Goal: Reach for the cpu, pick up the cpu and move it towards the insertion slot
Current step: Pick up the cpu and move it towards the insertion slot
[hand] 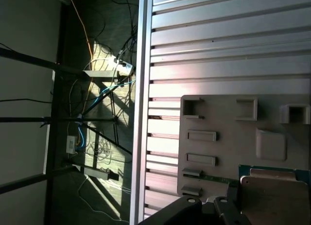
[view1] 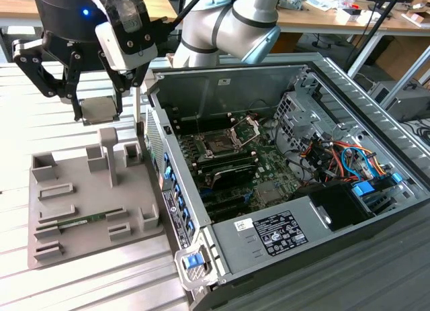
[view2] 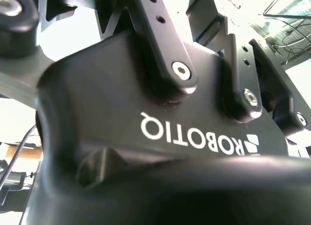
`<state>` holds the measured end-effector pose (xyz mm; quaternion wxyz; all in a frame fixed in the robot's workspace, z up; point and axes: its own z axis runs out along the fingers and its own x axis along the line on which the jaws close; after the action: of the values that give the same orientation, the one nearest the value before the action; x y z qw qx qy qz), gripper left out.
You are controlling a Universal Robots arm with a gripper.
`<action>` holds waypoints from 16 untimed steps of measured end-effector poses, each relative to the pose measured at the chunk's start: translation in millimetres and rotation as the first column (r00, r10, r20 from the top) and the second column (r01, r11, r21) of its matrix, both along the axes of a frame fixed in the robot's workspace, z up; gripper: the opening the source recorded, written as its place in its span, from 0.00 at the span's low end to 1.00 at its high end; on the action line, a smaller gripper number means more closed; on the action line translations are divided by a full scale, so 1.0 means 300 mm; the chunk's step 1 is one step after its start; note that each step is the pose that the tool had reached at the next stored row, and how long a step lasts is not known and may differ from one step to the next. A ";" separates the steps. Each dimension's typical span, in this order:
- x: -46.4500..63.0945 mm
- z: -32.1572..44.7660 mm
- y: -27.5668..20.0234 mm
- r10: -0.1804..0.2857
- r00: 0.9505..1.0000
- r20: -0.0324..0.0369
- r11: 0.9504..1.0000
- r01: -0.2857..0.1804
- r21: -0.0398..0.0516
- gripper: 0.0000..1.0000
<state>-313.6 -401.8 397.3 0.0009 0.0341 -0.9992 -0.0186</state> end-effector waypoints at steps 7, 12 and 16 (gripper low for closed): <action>0.030 0.000 0.000 0.000 1.000 0.000 1.000 0.000 0.000 0.55; 0.051 0.000 0.000 0.000 1.000 0.000 1.000 0.000 0.000 0.55; 0.062 0.000 0.000 0.000 1.000 0.000 1.000 0.000 0.000 0.55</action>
<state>-295.0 -401.9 397.3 0.0009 0.0342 -0.9992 -0.0185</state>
